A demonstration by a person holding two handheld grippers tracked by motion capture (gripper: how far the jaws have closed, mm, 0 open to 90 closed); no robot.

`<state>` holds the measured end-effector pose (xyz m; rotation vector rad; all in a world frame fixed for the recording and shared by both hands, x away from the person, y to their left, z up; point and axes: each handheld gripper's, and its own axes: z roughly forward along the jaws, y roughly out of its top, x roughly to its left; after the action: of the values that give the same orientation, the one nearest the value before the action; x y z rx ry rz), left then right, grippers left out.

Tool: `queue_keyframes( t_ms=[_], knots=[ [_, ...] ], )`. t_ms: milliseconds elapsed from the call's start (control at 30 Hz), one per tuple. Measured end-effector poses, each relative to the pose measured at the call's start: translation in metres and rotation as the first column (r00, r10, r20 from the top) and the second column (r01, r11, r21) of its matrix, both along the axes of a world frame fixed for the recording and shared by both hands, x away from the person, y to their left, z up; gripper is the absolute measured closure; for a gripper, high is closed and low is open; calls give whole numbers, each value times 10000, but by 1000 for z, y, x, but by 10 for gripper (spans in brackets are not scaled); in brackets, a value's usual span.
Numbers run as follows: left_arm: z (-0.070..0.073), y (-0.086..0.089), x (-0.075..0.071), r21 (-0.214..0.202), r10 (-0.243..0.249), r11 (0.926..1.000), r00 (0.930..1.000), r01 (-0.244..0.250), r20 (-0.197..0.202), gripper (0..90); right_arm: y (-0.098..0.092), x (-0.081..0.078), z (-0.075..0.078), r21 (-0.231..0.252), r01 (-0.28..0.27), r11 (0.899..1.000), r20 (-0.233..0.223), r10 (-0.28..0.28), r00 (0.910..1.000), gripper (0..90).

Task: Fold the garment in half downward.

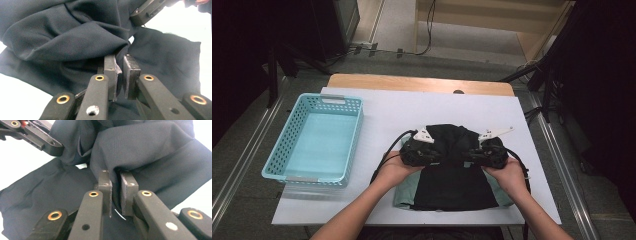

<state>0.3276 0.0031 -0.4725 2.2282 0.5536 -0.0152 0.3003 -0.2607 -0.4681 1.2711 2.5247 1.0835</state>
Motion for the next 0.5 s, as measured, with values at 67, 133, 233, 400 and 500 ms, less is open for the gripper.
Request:
queue_keyframes(
  t_ms=[67, 133, 233, 400, 500],
  knots=[
    [-2, 0, -2, 12, -48, 10000, 10000, 48, -1, 843, 0, -1, -1, 24, -11, 10000, -54, 11, 10000, 793],
    [-4, 1, -4, 82, -141, 9999, 9999, 140, 51, 844, -1, -3, -3, -2, -68, 10000, -100, 68, 9999, 793],
    [-7, 1, -7, 196, -224, 9996, 9997, 223, 20, 843, -1, -6, -5, -73, -155, 9999, -184, 154, 9997, 793],
    [-10, 2, -9, 349, -302, 9989, 9995, 304, -66, 843, -2, -10, -9, -168, -271, 9995, -364, 265, 9990, 793],
    [-13, 6, -12, 509, -388, 9979, 9992, 390, -59, 842, -3, -13, -12, -231, -322, 9992, -459, 311, 9985, 793]
  ],
)
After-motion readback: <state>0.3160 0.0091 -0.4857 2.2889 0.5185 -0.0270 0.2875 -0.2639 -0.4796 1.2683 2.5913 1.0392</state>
